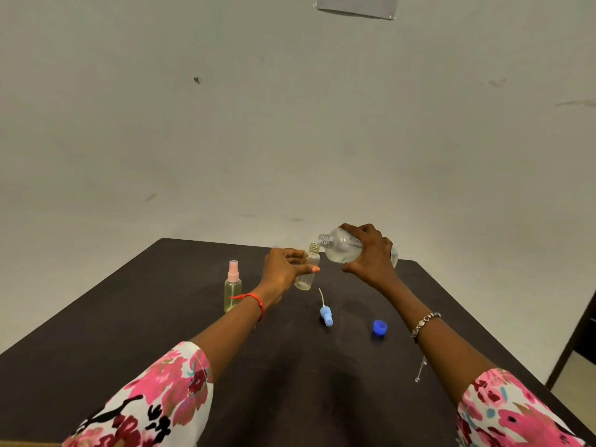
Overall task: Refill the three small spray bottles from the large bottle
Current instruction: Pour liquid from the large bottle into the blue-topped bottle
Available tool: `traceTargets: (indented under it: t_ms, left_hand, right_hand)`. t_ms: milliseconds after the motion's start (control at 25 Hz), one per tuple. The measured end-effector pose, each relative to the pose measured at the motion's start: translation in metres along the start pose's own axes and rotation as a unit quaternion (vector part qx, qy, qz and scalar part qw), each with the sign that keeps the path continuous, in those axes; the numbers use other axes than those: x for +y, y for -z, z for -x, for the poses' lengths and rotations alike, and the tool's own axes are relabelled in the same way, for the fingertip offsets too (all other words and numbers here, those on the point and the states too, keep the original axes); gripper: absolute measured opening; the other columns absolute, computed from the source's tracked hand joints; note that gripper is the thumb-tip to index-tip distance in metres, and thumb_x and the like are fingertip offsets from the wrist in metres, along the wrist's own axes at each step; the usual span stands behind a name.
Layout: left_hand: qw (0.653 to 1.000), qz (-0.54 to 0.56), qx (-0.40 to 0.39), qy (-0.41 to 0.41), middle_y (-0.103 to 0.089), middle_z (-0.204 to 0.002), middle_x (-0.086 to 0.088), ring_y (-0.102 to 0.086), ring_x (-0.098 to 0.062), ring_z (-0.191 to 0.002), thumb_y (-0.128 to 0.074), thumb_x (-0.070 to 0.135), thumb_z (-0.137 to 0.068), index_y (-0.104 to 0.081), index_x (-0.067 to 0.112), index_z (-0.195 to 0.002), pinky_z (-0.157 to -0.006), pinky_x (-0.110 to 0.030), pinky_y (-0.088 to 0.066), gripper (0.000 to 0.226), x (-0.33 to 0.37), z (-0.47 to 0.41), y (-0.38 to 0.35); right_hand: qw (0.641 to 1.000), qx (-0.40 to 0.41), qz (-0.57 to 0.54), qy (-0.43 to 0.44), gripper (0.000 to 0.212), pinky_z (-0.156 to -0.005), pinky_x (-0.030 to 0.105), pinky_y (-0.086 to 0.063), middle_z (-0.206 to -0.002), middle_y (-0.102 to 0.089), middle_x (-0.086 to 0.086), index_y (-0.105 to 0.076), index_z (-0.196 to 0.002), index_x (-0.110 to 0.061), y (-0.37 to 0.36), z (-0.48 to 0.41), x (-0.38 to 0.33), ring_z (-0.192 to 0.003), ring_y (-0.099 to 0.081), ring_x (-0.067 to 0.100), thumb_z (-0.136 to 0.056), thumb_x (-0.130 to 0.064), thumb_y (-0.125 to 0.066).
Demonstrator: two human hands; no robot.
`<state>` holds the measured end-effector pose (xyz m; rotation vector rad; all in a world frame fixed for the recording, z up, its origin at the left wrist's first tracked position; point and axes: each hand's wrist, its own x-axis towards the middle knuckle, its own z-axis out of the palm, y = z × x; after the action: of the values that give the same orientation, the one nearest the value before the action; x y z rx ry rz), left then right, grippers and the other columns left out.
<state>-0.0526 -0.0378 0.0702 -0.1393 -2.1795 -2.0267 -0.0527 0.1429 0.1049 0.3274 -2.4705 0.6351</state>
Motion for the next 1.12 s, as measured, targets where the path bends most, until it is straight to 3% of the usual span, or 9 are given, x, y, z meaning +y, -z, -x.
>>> traceTargets:
  t_ms: [400, 680, 840, 1120]
  left_hand:
    - [1.000, 0.004, -0.005, -0.008, -0.068, -0.108, -0.017, -0.066, -0.025, -0.098, -0.081, 0.006, -0.062, -0.063, -0.002, -0.108, -0.086, -0.038, -0.055, 0.050, -0.0002, 0.0019, -0.0036]
    - [1.000, -0.001, -0.001, -0.011, -0.068, -0.106, -0.014, -0.066, -0.020, -0.093, -0.082, 0.006, -0.062, -0.063, -0.002, -0.108, -0.067, -0.020, -0.055, 0.050, -0.0002, 0.0053, -0.0014]
    - [1.000, 0.005, 0.001, -0.012, -0.068, -0.107, -0.015, -0.066, -0.023, -0.096, -0.082, 0.006, -0.062, -0.063, -0.003, -0.108, -0.077, -0.030, -0.057, 0.050, -0.0003, 0.0052, -0.0008]
    - [1.000, 0.007, 0.001, -0.010, -0.069, -0.105, -0.014, -0.066, -0.022, -0.094, -0.083, 0.008, -0.061, -0.064, -0.001, -0.107, -0.070, -0.023, -0.055, 0.051, -0.0001, 0.0072, -0.0014]
  right_hand:
    - [0.999, -0.002, 0.030, 0.027, 0.078, -0.101, 0.041, -0.024, -0.119, -0.048, 0.010, -0.048, -0.129, -0.024, 0.0043, -0.0010, 0.0015, -0.113, -0.043, 0.026, -0.058, -0.014, -0.077]
    - [0.998, -0.005, 0.045, 0.034, 0.078, -0.105, 0.043, -0.020, -0.121, -0.046, 0.009, -0.047, -0.129, -0.026, 0.0051, -0.0012, -0.0010, -0.116, -0.042, 0.027, -0.058, -0.015, -0.077]
    - [0.998, -0.005, 0.051, 0.036, 0.079, -0.106, 0.043, -0.019, -0.121, -0.046, 0.009, -0.047, -0.130, -0.027, 0.0071, -0.0018, -0.0027, -0.117, -0.042, 0.026, -0.058, -0.015, -0.077]
    - [0.998, -0.005, 0.052, 0.044, 0.077, -0.106, 0.042, -0.018, -0.121, -0.046, 0.010, -0.046, -0.130, -0.026, 0.0087, -0.0008, -0.0041, -0.117, -0.041, 0.026, -0.060, -0.015, -0.077]
